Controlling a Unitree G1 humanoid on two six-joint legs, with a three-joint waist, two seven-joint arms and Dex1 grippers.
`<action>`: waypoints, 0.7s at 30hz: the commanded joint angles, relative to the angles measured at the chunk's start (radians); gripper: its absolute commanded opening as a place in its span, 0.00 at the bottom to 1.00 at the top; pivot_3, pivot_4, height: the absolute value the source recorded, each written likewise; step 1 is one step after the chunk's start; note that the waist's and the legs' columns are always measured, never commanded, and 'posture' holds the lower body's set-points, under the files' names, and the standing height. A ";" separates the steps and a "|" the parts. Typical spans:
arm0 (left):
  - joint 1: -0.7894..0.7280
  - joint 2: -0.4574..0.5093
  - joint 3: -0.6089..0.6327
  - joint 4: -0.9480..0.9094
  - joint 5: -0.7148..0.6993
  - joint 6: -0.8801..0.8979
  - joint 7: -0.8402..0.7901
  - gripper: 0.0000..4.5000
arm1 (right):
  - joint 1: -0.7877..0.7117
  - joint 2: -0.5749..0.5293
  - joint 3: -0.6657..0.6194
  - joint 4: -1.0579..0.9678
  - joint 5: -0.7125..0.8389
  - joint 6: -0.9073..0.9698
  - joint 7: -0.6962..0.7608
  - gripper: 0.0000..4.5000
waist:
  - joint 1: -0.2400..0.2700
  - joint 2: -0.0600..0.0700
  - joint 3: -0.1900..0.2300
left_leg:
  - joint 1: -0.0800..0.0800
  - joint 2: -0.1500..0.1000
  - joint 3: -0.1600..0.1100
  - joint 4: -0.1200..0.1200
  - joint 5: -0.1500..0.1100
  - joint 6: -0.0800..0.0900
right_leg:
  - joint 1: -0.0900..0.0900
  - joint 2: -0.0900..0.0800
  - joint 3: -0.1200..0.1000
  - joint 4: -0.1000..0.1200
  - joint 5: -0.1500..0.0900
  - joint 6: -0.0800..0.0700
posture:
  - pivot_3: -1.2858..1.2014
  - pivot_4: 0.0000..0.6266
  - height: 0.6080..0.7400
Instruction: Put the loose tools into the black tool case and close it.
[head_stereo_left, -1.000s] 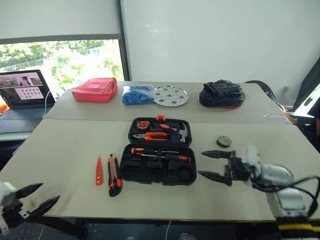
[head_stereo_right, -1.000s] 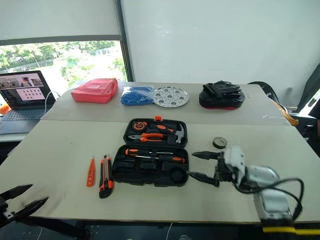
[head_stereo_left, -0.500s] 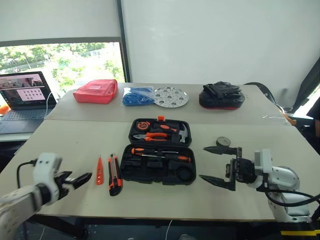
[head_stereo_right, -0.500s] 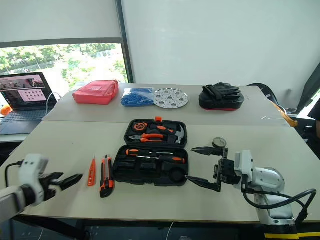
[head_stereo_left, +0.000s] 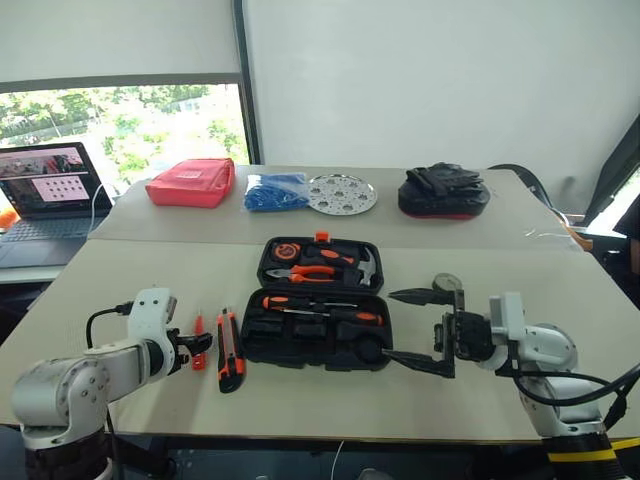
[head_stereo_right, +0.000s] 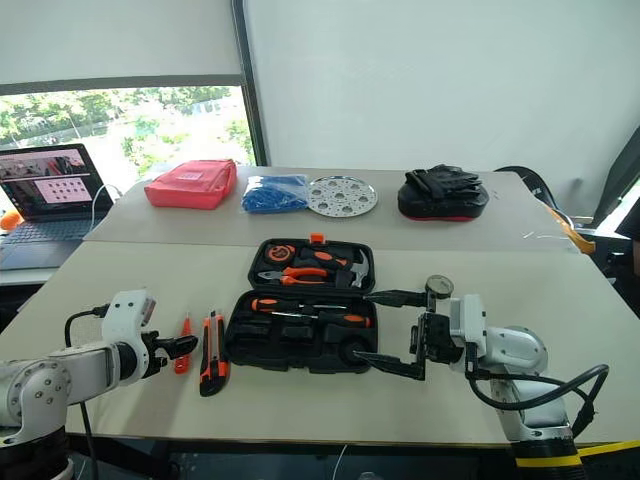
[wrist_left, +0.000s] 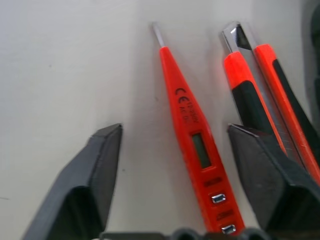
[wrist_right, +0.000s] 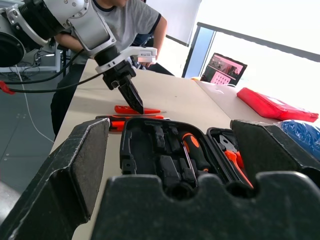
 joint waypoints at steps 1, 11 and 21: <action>0.028 -0.005 -0.018 -0.004 0.011 0.027 -0.025 0.46 | -0.010 -0.012 -0.014 -0.045 0.017 0.002 -0.015 1.00 | 0.000 0.000 0.000 | 0.000 0.000 0.000 0.000 0.000 0.000 | 0.000 0.000 0.000 0.000 0.000 0.000 | 0.52 0.24 1.00; 0.064 0.116 0.093 0.043 0.033 -0.082 -0.173 0.09 | 0.000 -0.028 -0.018 -0.038 0.010 -0.004 -0.016 1.00 | -0.008 0.000 0.000 | 0.000 0.001 0.001 -0.001 0.000 0.000 | -0.001 0.001 0.000 0.000 0.000 0.000 | 0.52 0.24 1.00; 0.078 0.468 -0.141 0.263 0.104 -0.998 -1.104 0.09 | 0.054 -0.104 -0.107 -0.043 0.031 0.026 -0.047 1.00 | 0.033 0.000 0.002 | -0.004 0.000 0.007 -0.001 0.000 -0.001 | -0.003 -0.002 -0.002 -0.003 -0.001 -0.002 | 0.52 0.24 1.00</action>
